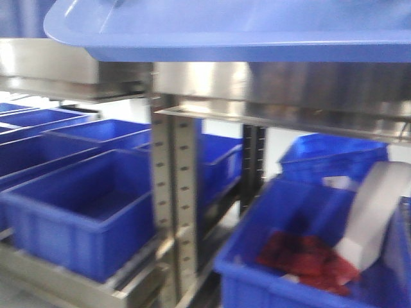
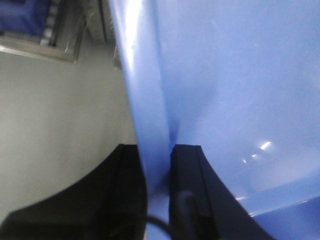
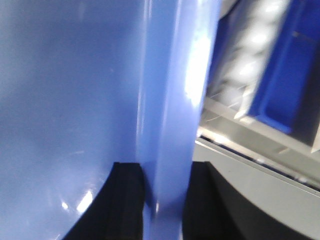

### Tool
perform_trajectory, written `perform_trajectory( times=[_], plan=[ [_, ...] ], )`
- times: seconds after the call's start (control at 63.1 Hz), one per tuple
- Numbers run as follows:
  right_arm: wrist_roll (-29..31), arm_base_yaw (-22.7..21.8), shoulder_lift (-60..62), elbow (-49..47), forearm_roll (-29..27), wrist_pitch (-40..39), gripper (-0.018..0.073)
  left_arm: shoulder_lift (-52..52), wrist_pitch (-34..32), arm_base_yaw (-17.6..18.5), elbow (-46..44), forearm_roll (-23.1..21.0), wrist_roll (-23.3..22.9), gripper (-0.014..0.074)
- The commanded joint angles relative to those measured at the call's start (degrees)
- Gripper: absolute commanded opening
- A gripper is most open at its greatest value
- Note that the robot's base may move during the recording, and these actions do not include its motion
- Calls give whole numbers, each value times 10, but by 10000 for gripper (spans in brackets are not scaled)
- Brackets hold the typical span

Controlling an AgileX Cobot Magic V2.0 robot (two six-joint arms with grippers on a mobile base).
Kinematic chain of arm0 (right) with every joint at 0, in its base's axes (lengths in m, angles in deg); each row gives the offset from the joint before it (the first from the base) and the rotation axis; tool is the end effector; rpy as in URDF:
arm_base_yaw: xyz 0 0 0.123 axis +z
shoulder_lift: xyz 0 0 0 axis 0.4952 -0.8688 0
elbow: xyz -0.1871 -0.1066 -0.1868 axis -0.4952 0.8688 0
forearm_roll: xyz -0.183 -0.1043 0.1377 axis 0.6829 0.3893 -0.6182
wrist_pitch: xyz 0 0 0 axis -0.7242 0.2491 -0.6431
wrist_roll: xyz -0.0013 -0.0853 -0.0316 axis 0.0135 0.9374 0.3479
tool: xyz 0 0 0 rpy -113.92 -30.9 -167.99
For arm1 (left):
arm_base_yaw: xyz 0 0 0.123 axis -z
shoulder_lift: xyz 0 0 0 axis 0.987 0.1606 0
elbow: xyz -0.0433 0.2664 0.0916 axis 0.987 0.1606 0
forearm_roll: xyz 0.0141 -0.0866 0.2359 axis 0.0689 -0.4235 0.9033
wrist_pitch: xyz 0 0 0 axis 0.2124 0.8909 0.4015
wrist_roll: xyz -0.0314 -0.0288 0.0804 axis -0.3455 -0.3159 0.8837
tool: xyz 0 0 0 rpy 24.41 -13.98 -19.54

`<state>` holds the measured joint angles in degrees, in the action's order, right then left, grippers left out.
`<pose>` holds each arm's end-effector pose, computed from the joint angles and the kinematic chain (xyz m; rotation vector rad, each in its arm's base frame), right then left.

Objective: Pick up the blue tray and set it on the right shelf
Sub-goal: 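Approach the shelf and raise the tray above its metal front lip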

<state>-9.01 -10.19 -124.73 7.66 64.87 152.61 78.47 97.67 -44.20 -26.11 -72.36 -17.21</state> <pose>0.2452 0.0710 0.3898 0.0507 2.6287 0.0120 0.2549 -0.1947 0.4011 0.4507 2.6454 -0.3818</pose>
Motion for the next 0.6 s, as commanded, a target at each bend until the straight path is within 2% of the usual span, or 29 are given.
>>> perform_trajectory(
  times=[0.0, 0.586],
  plan=[
    [16, 3, 18, -17, -28, -23, 22, -20, 38, 10, -16, -52, 24, -48],
    [16, 3, 18, -17, -28, -23, 22, -20, 38, 10, -16, -52, 24, -48]
  ],
)
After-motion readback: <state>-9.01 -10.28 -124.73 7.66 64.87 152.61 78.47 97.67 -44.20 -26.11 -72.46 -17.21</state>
